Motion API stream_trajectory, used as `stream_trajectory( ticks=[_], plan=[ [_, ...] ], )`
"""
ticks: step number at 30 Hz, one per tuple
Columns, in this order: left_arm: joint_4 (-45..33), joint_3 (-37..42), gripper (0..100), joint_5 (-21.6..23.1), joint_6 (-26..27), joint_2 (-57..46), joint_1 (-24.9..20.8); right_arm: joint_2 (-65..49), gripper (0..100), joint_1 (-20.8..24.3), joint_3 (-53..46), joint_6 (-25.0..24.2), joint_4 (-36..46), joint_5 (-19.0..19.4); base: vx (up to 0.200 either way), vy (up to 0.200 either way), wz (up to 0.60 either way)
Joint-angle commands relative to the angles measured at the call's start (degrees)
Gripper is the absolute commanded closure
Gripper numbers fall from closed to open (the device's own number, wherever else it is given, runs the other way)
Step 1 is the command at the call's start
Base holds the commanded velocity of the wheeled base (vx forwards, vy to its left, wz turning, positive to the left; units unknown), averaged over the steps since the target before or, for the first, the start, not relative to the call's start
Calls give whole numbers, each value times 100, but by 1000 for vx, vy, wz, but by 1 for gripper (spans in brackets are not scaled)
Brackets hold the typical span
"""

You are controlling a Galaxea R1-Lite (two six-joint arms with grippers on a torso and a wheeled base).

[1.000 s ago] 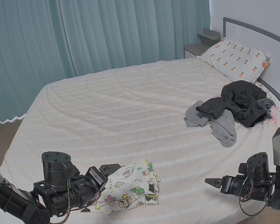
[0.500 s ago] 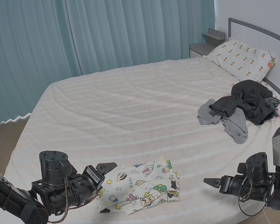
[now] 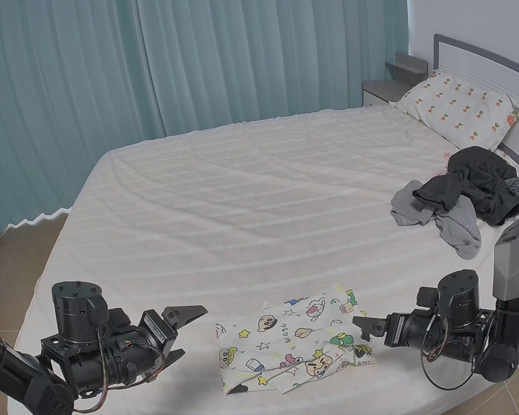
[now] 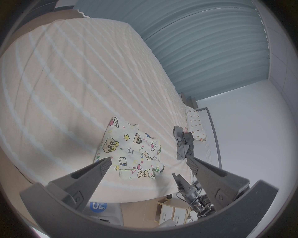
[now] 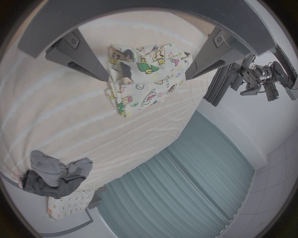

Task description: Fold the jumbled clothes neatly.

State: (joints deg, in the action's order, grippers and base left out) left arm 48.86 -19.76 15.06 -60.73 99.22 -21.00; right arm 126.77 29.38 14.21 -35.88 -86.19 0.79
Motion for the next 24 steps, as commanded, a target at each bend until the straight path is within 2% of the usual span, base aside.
stream_trajectory(
  ticks=[1,4,12,21,22,24],
  plan=[
    [229,174,0,112,9,-17,88,788,0,-134,591,371,278,158,0,0,0],
    [229,174,0,112,9,-17,97,964,0,-248,767,520,383,184,0,0,0],
    [247,157,0,112,9,36,114,990,0,-240,916,529,603,343,0,0,0],
    [291,166,0,112,9,36,114,964,0,-161,934,529,603,1046,0,0,0],
    [291,166,0,112,9,36,114,964,100,-169,934,529,603,1063,0,0,0],
    [291,166,0,112,26,36,114,955,100,-187,925,529,603,1230,0,0,0]
  ],
)
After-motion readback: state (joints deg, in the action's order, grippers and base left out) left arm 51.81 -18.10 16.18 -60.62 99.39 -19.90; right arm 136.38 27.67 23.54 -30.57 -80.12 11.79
